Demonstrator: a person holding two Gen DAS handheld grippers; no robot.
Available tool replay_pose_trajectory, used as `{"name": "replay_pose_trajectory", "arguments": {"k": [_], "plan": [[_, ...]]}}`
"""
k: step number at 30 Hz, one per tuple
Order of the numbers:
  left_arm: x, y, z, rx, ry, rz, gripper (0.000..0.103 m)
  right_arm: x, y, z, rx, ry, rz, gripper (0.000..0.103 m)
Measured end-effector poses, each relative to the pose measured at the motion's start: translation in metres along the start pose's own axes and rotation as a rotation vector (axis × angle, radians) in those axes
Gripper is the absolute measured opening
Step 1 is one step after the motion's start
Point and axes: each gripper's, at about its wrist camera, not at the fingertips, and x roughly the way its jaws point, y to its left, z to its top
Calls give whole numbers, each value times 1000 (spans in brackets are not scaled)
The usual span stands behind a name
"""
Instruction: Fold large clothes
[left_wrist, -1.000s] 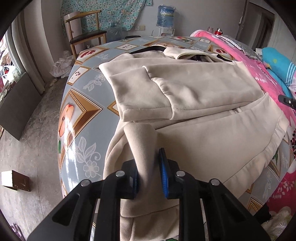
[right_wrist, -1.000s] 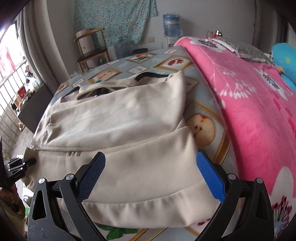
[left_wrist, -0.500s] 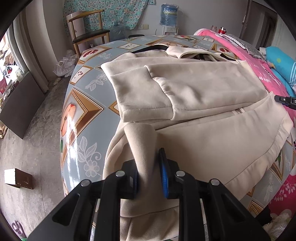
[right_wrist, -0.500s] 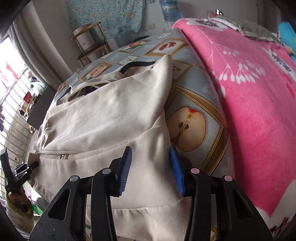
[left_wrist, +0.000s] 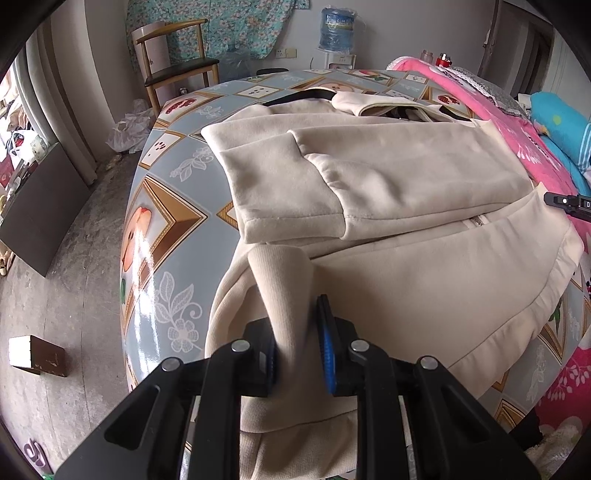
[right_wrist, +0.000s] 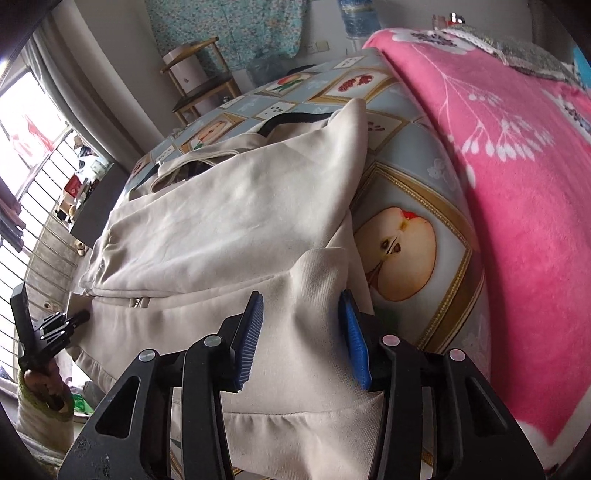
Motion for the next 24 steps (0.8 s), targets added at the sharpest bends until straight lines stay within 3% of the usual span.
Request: {"name": "replay_pose_trajectory", "arguments": {"k": [4,18,24], "plan": [[0,1,0,-1,3,-3,19,-1,10,-7,-36,18,-27,42],[0,-1,1,10,6,12,19,15,49,-23,-216,19,-356,28],[0,-1,1,8,7,13,19,16,51,-23,-225,17,-383,28]]}}
